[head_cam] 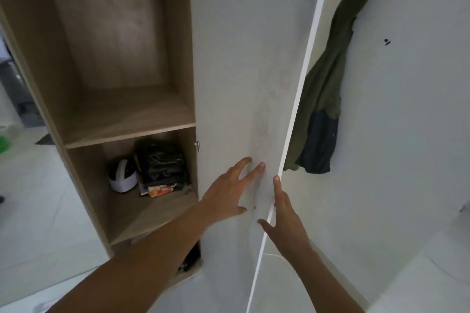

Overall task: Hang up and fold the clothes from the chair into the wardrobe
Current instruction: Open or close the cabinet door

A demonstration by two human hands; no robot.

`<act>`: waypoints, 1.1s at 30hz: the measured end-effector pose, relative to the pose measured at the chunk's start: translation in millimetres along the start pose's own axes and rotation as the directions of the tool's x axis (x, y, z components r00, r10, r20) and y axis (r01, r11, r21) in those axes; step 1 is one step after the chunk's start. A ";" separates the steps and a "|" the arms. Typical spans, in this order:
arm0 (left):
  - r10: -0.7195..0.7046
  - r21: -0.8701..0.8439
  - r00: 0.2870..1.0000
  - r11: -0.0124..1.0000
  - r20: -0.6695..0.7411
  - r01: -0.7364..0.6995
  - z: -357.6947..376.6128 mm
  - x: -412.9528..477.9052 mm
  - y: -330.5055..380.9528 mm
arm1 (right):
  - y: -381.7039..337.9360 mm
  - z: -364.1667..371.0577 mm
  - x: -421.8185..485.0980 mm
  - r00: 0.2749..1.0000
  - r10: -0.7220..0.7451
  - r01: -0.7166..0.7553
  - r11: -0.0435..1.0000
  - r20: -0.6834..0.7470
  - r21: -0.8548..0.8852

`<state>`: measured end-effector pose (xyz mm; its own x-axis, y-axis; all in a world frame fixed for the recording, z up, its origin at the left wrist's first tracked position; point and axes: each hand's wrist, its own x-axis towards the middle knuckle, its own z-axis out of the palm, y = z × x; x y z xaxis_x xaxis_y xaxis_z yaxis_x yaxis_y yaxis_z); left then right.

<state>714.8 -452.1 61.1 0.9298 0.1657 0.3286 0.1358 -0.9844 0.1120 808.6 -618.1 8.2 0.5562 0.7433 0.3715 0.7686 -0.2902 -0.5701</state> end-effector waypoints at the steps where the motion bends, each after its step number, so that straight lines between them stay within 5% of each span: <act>1: 0.000 0.027 1.000 1.000 -0.002 0.000 5.0 10.4 2.4 | 6.7 -4.3 4.5 0.999 0.028 -0.028 1.000 -0.015 -0.005; 7: -0.044 0.140 0.999 0.989 -0.022 0.047 32.3 65.4 3.8 | 39.8 -25.5 35.8 0.991 0.125 -0.124 0.992 -0.046 0.028; 17: 0.033 0.059 0.998 0.998 -0.049 -0.030 41.0 62.5 -8.1 | 55.0 -8.4 17.8 0.970 0.233 -0.239 0.967 -0.067 -0.088; 20: -0.083 -0.048 0.995 0.995 0.061 0.086 49.4 25.4 -22.1 | 50.8 28.7 -24.8 0.920 0.376 -0.381 0.924 -0.114 -0.030; 23: -0.231 -0.132 0.960 0.958 0.161 0.253 69.7 -40.5 -43.9 | 42.1 73.3 -65.2 0.918 0.396 -0.396 0.918 0.022 0.014; 27: -0.457 -0.110 0.851 0.861 0.260 0.496 81.4 -152.5 -73.0 | 10.0 131.4 -76.4 0.906 0.262 -0.259 0.964 0.334 -0.054; 33: -0.819 0.006 0.514 0.533 0.257 0.846 44.4 -345.8 -95.1 | -97.6 227.3 -71.6 0.752 -0.014 0.078 0.995 0.659 -0.068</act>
<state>395.6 -418.4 -104.8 0.4546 0.8756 -0.1634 0.8610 -0.3849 0.3325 621.9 -506.0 -129.3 0.1993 0.9602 -0.1956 0.8294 -0.2717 -0.4882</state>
